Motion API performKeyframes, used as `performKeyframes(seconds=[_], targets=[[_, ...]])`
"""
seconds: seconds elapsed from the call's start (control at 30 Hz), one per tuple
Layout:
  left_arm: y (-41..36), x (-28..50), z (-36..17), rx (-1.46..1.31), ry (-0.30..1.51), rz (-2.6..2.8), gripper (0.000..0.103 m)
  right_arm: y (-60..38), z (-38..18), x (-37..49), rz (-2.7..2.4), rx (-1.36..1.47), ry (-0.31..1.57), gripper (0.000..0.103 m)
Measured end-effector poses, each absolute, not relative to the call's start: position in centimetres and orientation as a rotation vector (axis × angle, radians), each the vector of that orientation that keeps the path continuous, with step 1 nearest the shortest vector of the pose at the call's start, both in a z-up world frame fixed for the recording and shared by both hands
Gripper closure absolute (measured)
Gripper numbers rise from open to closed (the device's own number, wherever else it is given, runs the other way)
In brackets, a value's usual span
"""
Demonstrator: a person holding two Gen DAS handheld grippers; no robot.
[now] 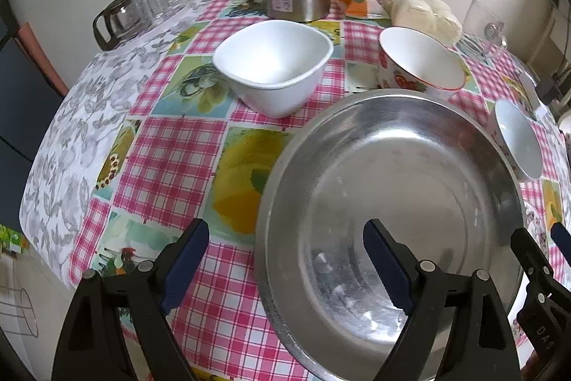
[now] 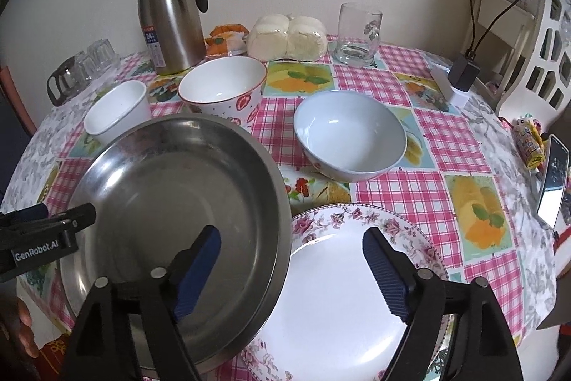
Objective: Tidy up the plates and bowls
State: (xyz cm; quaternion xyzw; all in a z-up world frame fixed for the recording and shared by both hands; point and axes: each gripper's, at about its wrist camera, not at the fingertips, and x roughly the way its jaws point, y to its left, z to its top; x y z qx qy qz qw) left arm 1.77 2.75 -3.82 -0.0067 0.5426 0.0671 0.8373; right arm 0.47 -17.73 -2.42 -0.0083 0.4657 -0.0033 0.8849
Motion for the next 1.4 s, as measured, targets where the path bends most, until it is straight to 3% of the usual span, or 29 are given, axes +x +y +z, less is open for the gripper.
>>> performKeyframes(seconds=[0.17,0.4,0.5,1.4], targets=[[2.3,1.7,-3.4,-0.009,1.121,0.114,0.011,-18.0,-2.2,0.4,-0.015,-0.011,0.952,0.001],[1.9,1.5,-2.3,-0.065,1.071,0.056,0.009,-20.0,-1.4,0.4,-0.048,0.049,0.93,0.0],[1.2,1.4,-1.8,-0.074,1.04,0.027,0.001,-21.5,-1.0,0.3,-0.074,0.09,0.922,0.0],[-14.9,2.8,-1.2,0.019,1.084,-0.355,0.0,-36.8,-4.4,-1.8,-0.39,0.474,1.038,0.0]])
